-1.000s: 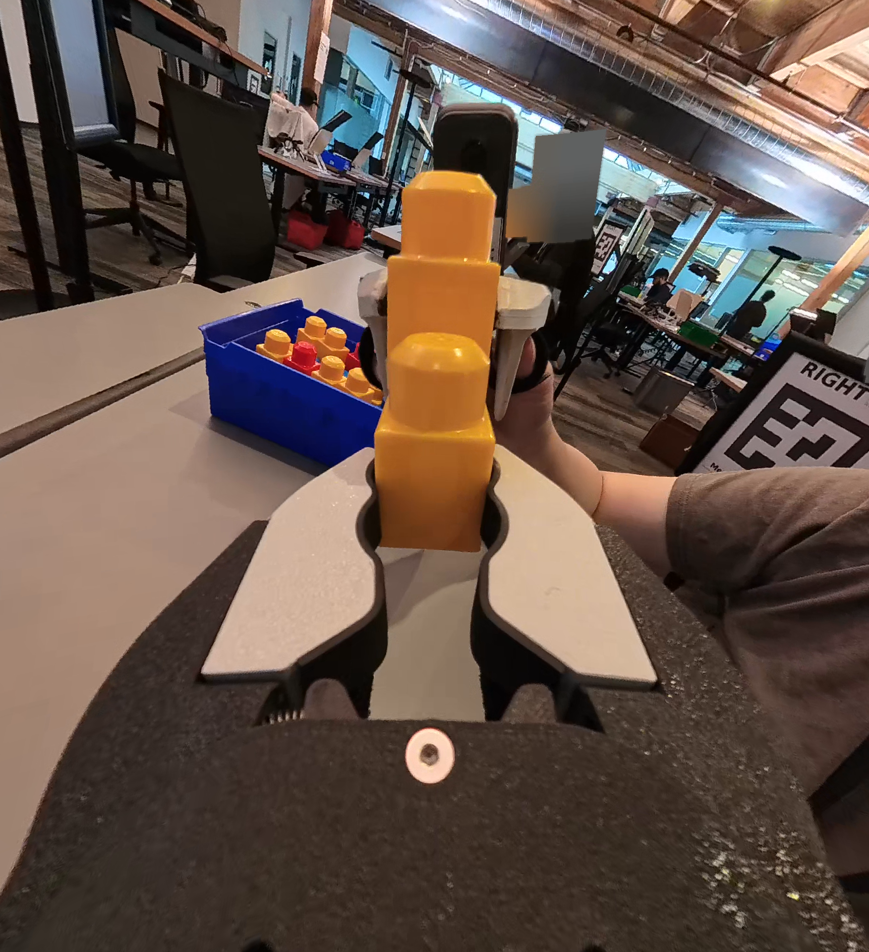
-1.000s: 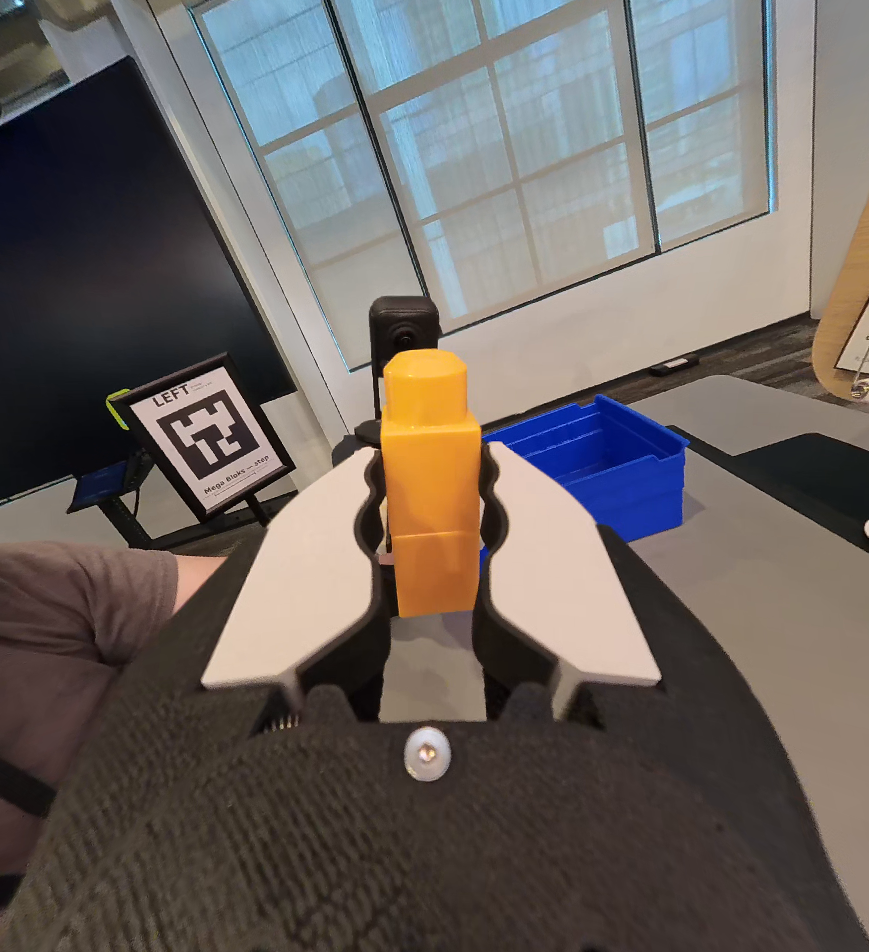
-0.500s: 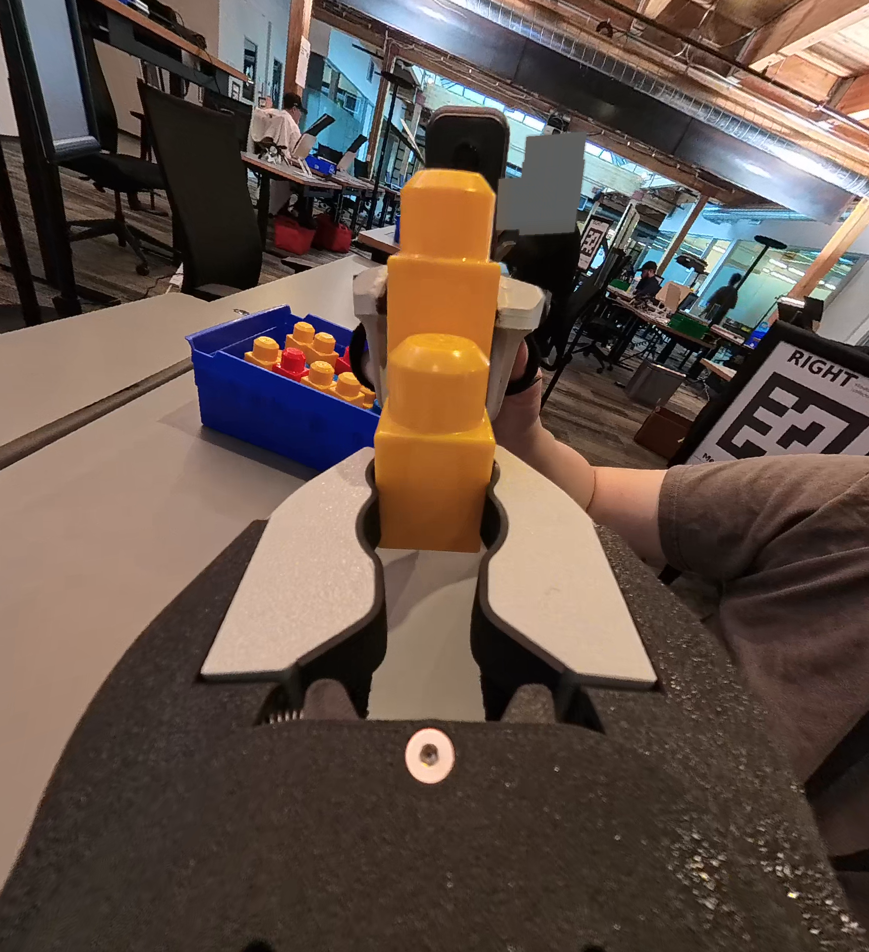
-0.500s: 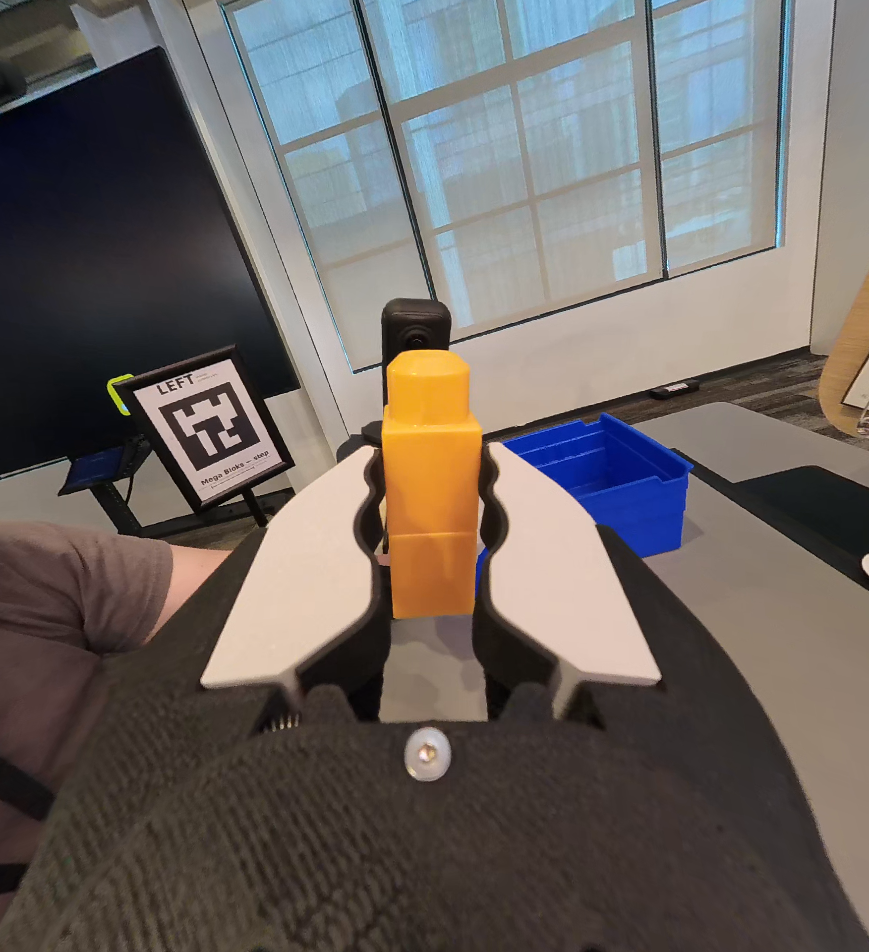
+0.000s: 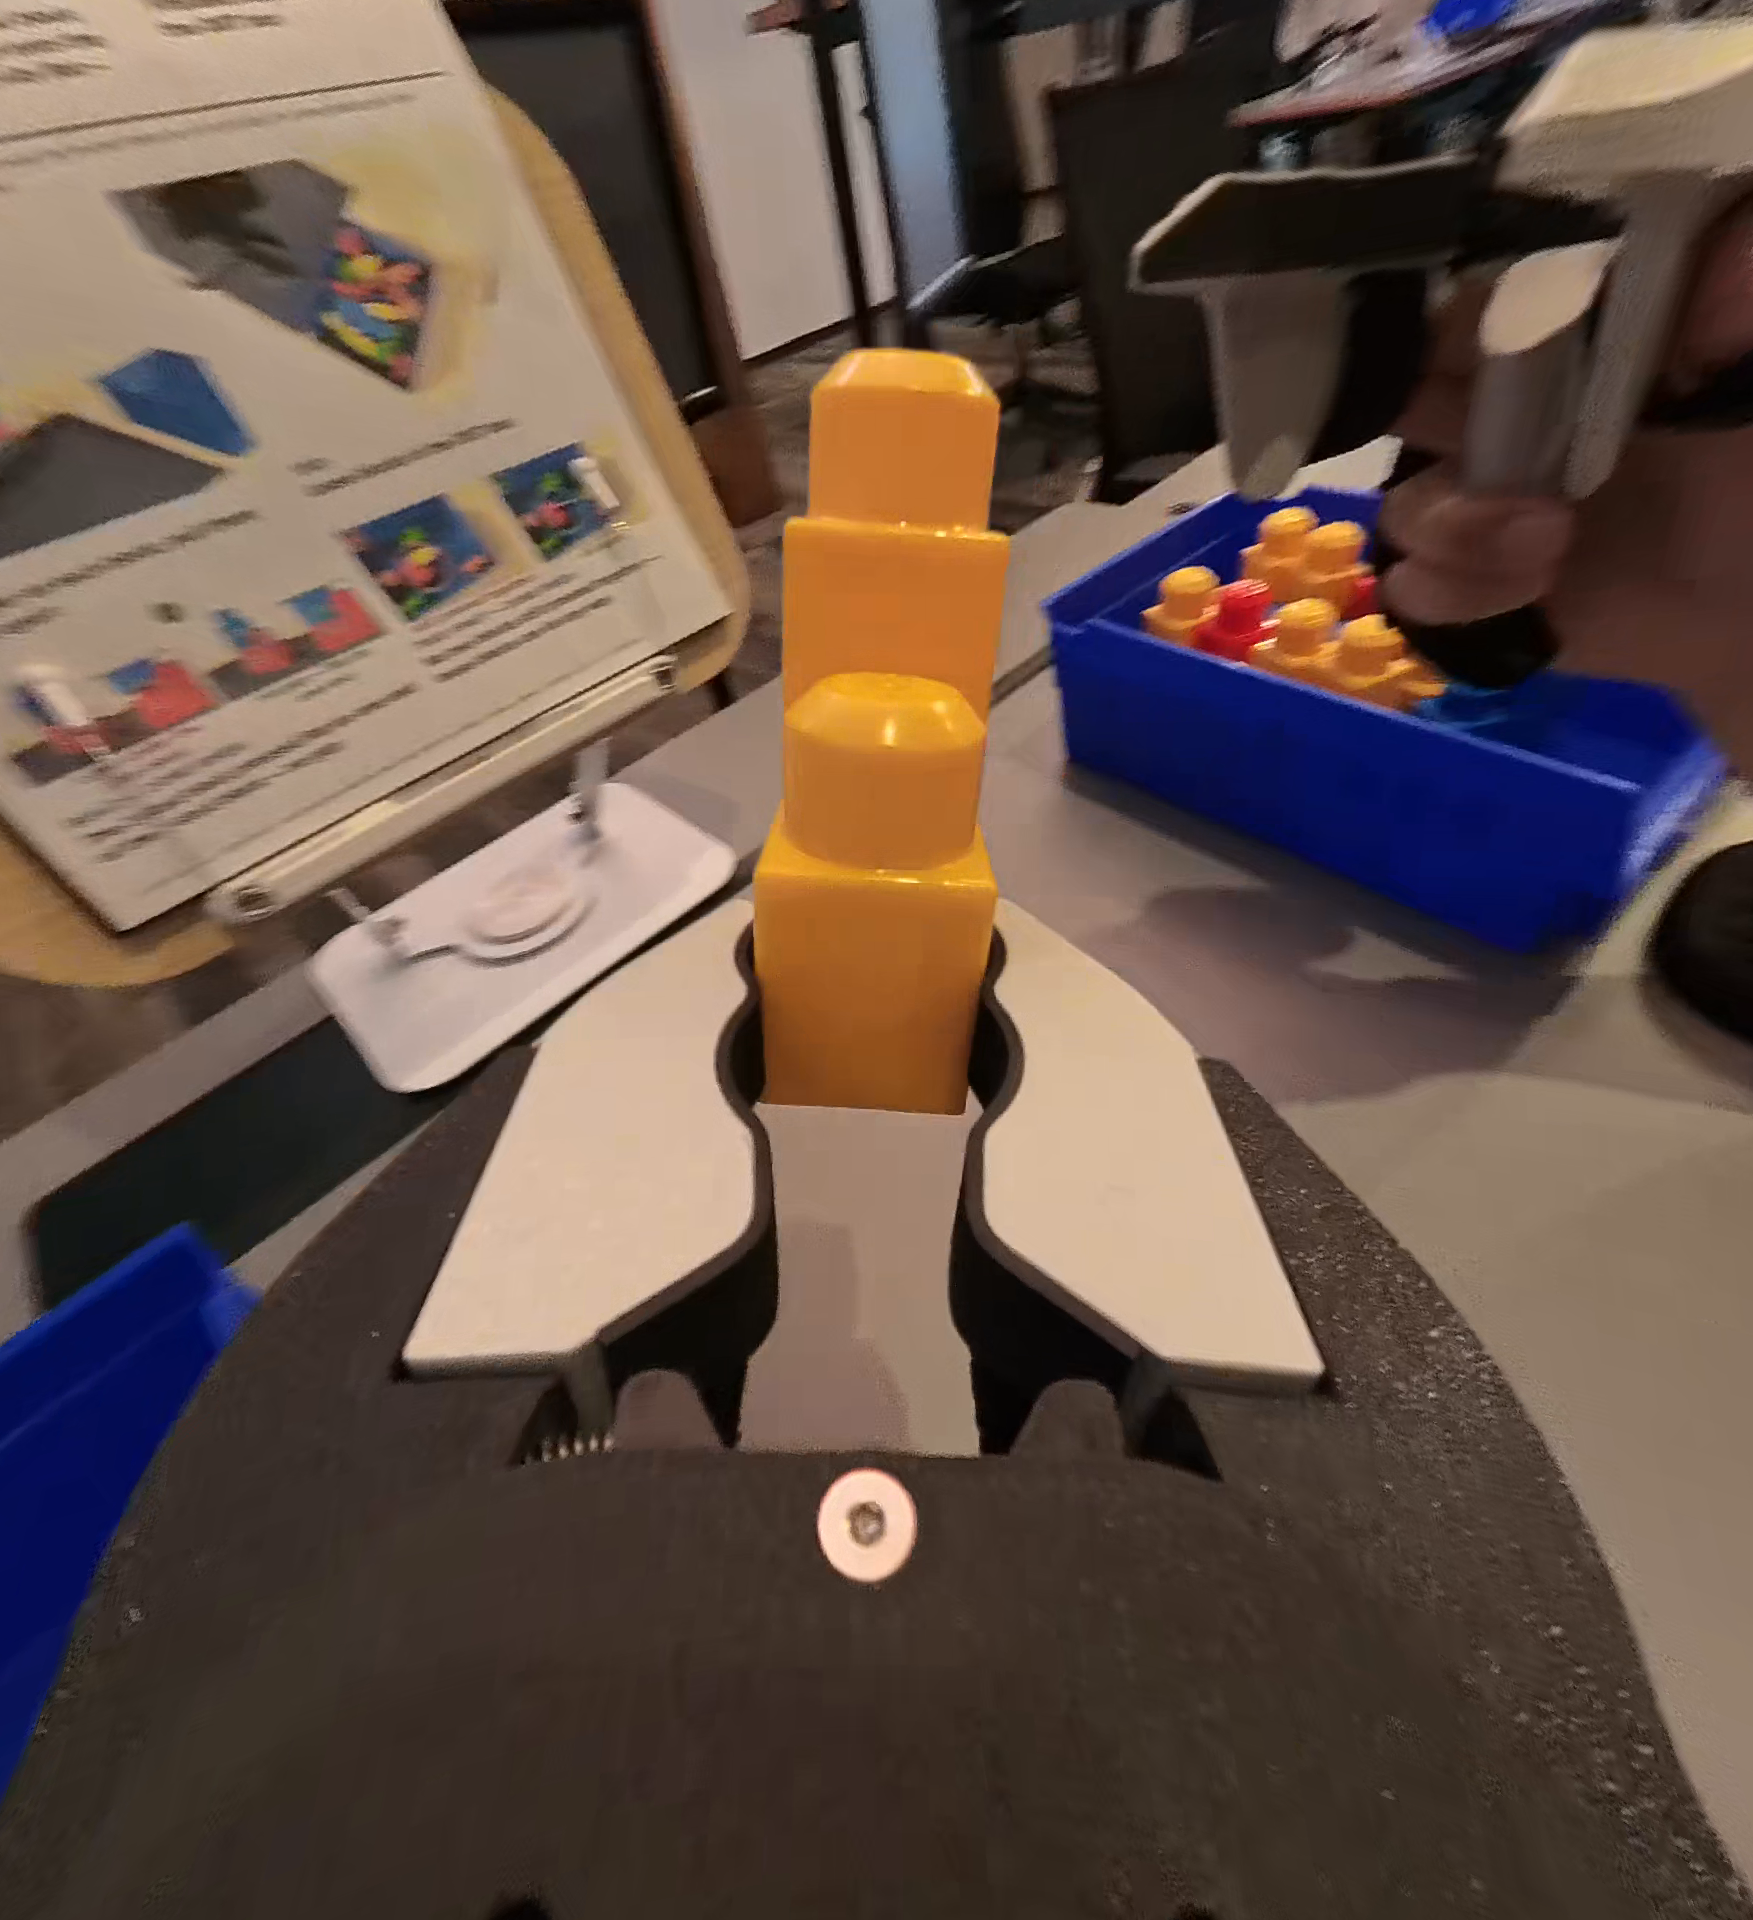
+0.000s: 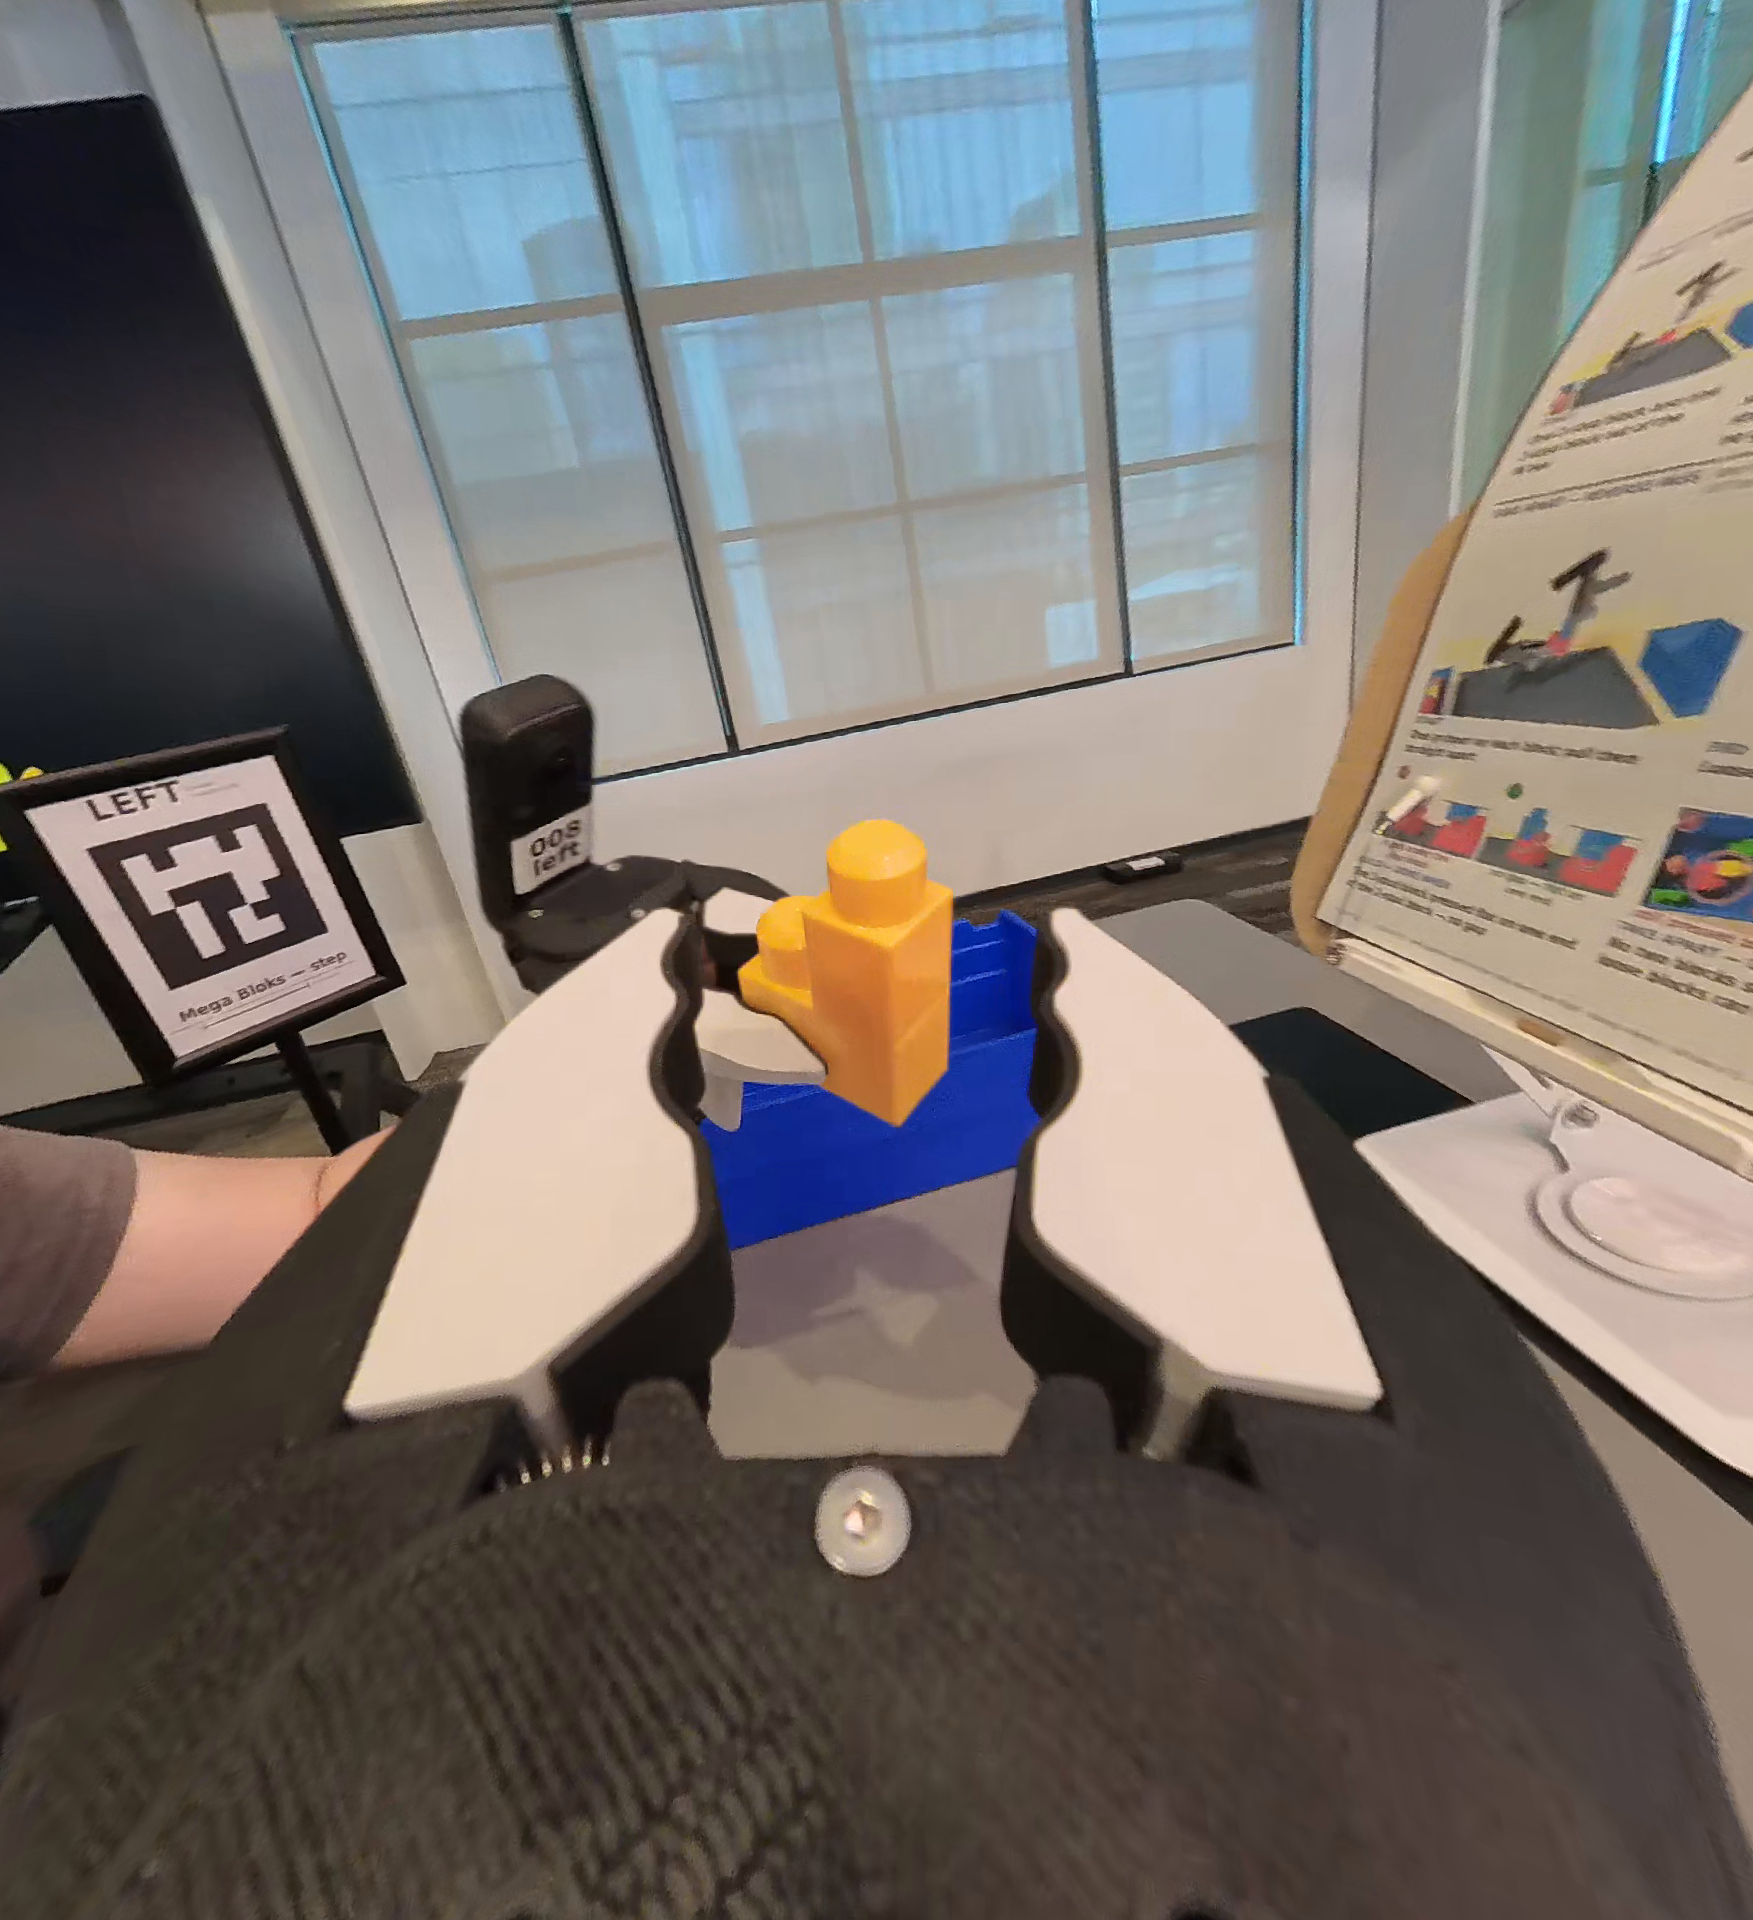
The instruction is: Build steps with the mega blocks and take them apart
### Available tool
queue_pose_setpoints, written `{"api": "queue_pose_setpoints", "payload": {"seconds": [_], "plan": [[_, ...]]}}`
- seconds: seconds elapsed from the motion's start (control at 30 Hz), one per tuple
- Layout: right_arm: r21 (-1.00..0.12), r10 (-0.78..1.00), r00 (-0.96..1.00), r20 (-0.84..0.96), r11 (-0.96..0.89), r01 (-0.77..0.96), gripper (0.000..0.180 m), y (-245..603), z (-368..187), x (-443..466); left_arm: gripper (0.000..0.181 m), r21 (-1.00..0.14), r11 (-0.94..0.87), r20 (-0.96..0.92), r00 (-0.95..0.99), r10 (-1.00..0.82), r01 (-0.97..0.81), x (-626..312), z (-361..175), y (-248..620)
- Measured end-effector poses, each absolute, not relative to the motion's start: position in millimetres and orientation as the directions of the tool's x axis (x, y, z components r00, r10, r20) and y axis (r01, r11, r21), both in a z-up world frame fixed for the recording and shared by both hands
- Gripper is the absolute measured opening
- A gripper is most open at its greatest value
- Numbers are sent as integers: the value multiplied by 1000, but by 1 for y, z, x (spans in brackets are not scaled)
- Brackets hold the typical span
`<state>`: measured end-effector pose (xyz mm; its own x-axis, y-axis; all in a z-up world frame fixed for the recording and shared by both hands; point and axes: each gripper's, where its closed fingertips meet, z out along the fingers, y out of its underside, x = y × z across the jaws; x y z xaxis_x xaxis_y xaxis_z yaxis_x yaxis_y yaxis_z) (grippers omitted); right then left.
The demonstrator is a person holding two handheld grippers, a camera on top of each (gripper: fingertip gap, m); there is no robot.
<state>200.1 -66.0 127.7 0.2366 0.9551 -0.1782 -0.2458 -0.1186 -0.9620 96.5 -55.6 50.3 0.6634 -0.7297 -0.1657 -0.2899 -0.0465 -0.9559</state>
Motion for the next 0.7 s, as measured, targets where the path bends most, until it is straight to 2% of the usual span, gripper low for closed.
{"api": "queue_pose_setpoints", "payload": {"seconds": [0.2, 0.7], "plan": [[-960, 939, 262, -223, -165, -226, 61, -54, 114, 200, 36, -947, -30, -234, 750, -618, -321, 81, 55, -48], [-985, 944, 283, -170, -155, -72, 61, -54, 84, 175, 36, -943, -48, -238, 765, -598, -331, 76, 53, -43]]}}
